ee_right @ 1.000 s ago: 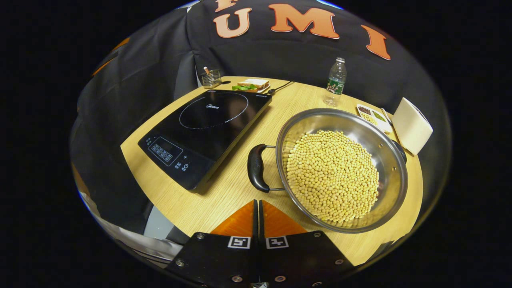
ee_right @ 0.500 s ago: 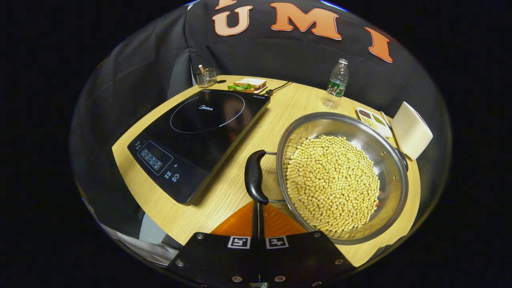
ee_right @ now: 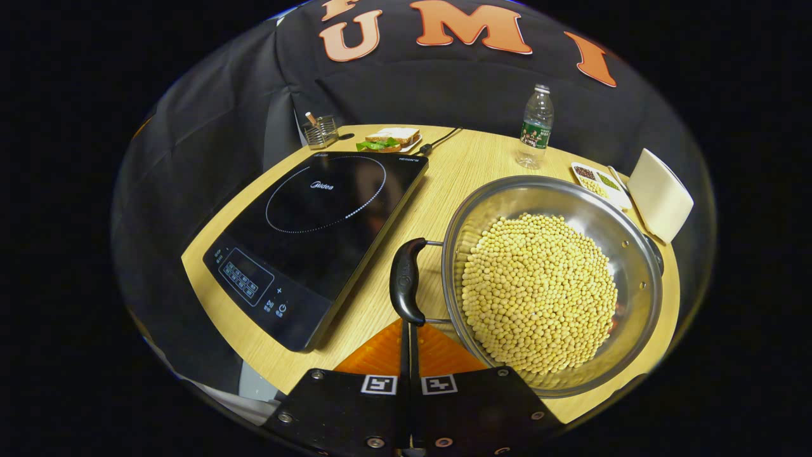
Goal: First push the handle of the pot to place it horizontally, then grasp the pot with both hands and set it on the induction cooktop.
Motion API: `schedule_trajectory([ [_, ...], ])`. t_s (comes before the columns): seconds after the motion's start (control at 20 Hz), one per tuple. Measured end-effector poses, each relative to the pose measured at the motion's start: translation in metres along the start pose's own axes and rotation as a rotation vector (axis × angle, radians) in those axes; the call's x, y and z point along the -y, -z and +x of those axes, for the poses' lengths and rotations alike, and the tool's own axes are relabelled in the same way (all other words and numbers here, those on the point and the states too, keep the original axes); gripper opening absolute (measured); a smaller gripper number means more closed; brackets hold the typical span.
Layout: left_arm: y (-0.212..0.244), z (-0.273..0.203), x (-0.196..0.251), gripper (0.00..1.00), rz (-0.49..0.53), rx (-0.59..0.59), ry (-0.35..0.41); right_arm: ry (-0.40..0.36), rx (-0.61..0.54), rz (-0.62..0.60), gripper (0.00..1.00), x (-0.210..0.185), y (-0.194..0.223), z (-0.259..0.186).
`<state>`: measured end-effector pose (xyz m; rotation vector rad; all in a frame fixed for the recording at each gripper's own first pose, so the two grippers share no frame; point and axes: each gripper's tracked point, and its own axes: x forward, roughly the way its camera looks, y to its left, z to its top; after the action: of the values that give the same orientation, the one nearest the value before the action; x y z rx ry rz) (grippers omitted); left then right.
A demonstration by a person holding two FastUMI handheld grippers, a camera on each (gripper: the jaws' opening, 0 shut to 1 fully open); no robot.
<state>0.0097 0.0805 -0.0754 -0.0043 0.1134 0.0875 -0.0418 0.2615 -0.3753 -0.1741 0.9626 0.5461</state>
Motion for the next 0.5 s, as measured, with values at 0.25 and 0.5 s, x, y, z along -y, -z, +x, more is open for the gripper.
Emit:
schedule_trajectory([
  [0.25, 0.006, 0.005, -0.002, 0.98, -0.001, -0.012, -0.001, -0.016, 0.012, 0.049, 0.00, -0.005, -0.012, 0.010],
  [0.5, 0.012, 0.010, -0.002, 0.98, 0.006, -0.021, 0.004, -0.024, 0.018, 0.083, 0.00, -0.006, -0.021, 0.019],
])
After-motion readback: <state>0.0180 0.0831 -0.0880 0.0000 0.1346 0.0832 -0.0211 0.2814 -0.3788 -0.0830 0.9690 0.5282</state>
